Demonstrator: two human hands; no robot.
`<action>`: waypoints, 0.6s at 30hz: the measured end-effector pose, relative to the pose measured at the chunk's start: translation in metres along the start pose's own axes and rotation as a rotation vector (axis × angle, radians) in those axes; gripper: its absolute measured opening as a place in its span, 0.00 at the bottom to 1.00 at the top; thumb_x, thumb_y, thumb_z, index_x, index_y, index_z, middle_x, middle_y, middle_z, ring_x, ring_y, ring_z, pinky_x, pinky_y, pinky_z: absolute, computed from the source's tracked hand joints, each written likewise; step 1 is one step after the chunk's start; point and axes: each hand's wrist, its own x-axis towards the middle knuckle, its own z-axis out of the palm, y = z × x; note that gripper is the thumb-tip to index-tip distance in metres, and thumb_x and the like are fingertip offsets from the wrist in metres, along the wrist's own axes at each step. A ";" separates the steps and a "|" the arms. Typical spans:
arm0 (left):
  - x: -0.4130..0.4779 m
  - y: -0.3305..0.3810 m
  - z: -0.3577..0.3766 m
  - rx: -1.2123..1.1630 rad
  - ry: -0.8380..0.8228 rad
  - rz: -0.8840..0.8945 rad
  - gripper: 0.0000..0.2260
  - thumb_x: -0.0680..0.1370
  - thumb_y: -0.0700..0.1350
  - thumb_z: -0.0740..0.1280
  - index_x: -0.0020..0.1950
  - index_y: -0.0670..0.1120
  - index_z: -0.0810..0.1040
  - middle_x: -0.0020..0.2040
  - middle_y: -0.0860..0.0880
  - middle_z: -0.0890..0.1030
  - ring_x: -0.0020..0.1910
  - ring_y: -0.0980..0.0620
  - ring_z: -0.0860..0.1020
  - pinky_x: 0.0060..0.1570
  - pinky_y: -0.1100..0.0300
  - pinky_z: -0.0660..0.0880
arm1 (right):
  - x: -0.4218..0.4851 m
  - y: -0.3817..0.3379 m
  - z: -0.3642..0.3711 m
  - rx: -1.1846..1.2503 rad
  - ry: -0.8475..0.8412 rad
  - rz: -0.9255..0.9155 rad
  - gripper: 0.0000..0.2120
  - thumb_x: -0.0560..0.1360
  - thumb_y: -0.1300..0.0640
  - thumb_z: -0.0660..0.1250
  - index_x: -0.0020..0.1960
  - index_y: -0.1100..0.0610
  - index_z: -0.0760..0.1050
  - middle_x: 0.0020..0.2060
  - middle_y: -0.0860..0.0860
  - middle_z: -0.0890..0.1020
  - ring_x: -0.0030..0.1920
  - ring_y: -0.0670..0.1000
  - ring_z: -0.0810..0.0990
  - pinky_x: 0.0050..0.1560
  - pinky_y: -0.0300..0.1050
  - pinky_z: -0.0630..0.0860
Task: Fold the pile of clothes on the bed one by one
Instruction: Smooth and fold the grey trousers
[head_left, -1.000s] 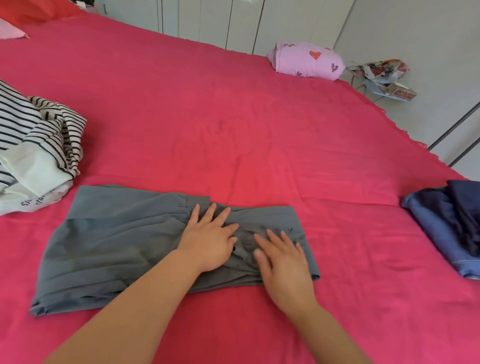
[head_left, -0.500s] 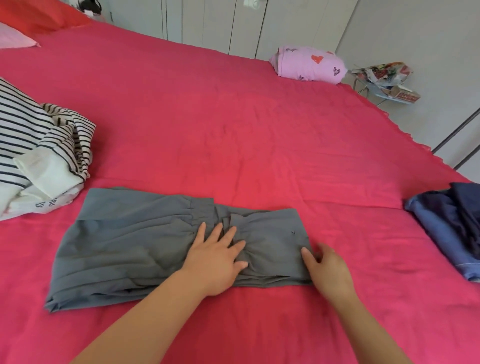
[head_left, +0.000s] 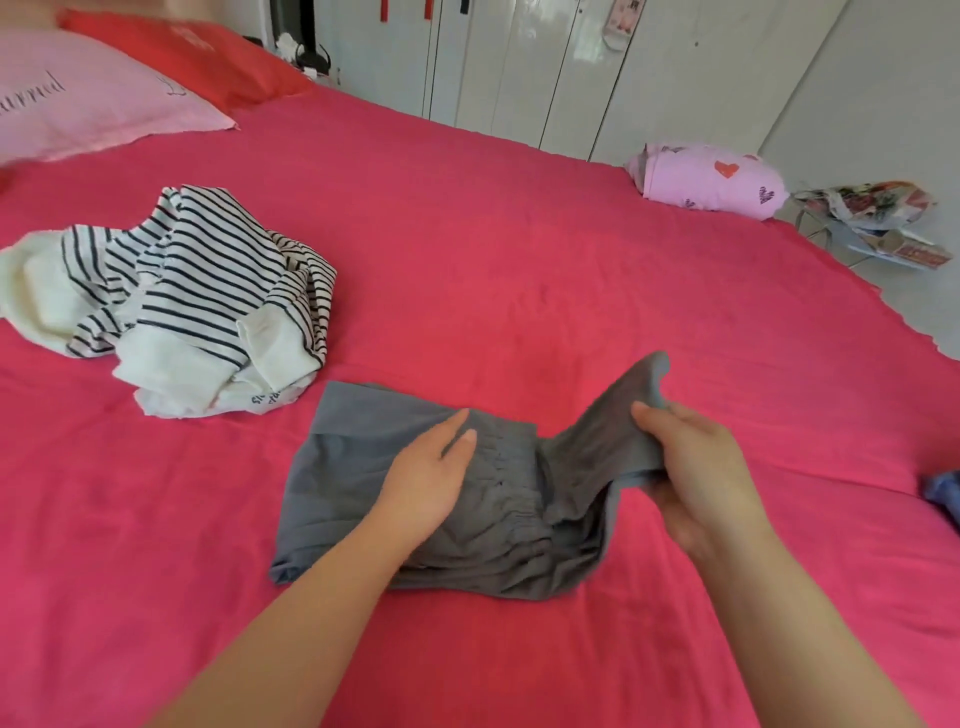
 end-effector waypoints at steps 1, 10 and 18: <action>0.001 -0.002 -0.010 -0.179 0.018 -0.078 0.17 0.82 0.47 0.56 0.71 0.49 0.67 0.71 0.52 0.68 0.70 0.55 0.65 0.68 0.66 0.56 | -0.004 -0.004 0.022 -0.039 -0.015 -0.058 0.04 0.73 0.61 0.64 0.40 0.59 0.74 0.33 0.55 0.75 0.34 0.51 0.74 0.36 0.45 0.71; 0.003 -0.047 -0.103 -1.131 -0.098 -0.504 0.29 0.79 0.62 0.51 0.65 0.41 0.73 0.50 0.42 0.80 0.48 0.46 0.78 0.48 0.53 0.74 | -0.054 0.053 0.198 -0.666 -0.301 -0.345 0.12 0.77 0.57 0.59 0.59 0.58 0.73 0.51 0.55 0.79 0.54 0.53 0.76 0.54 0.45 0.70; 0.006 -0.072 -0.120 -0.167 0.165 -0.335 0.07 0.77 0.39 0.63 0.52 0.43 0.78 0.51 0.43 0.82 0.50 0.46 0.80 0.51 0.54 0.76 | -0.077 0.091 0.208 -1.037 -0.647 -0.509 0.16 0.78 0.51 0.58 0.63 0.55 0.70 0.53 0.55 0.74 0.54 0.54 0.72 0.54 0.47 0.68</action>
